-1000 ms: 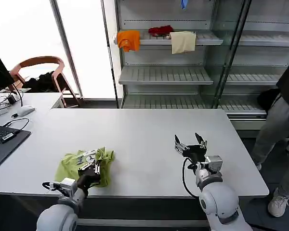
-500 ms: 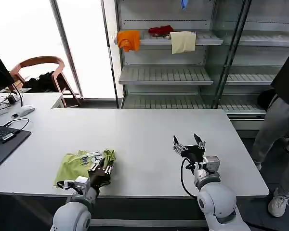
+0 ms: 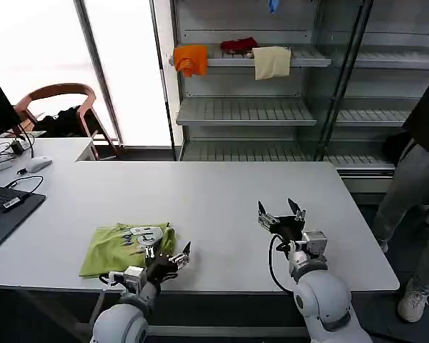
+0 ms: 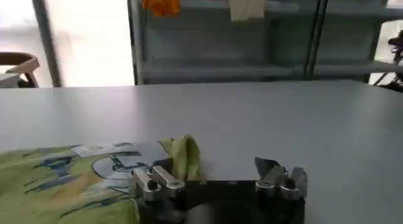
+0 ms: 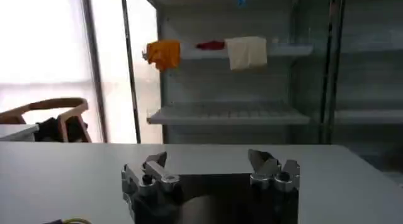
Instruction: Fold and organize the clothes.
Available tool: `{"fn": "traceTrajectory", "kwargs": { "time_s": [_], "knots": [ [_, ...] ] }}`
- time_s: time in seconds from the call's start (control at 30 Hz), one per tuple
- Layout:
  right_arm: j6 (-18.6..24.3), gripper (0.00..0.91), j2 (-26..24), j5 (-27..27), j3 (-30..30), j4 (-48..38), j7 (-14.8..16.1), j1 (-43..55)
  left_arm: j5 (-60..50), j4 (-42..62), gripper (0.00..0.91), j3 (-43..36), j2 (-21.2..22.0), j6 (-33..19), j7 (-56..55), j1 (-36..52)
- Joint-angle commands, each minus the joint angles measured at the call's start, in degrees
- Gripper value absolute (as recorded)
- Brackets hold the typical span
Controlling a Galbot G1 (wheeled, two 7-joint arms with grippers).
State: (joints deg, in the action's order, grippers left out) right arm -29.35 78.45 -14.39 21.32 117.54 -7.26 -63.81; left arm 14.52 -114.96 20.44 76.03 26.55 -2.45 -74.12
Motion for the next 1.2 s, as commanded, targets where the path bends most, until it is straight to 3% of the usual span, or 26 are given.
{"fn": "traceTrajectory", "kwargs": {
  "time_s": [0.03,0.17,0.3,0.43,0.63,1.2],
  "knots": [
    [0.1,0.907,0.0,-0.1,0.2,-0.2,0.1,0.1,15.3,-11.7,0.907,18.3,-4.3,-2.5,4.0,-1.2],
    [0.3,0.907,0.0,-0.1,0.2,-0.7,0.4,0.3,17.2,-7.3,0.907,34.1,-11.1,-2.6,7.7,-4.8],
    [0.5,0.907,0.1,-0.1,0.1,-0.9,0.4,0.5,22.9,-0.1,0.907,39.9,-13.9,0.6,7.9,-5.9],
    [0.5,0.907,0.0,-0.2,0.1,-1.0,0.4,0.7,23.7,1.7,0.907,39.0,-14.4,1.0,7.5,-7.1],
    [0.4,0.907,-0.3,-0.2,0.3,-0.5,0.2,0.3,20.1,2.1,0.907,34.2,-10.9,0.9,7.2,-6.7],
    [0.0,0.907,-0.5,-0.1,-0.1,0.3,-0.1,0.2,18.1,5.1,0.907,26.9,-7.1,-1.0,4.8,-6.2]
  ]
}}
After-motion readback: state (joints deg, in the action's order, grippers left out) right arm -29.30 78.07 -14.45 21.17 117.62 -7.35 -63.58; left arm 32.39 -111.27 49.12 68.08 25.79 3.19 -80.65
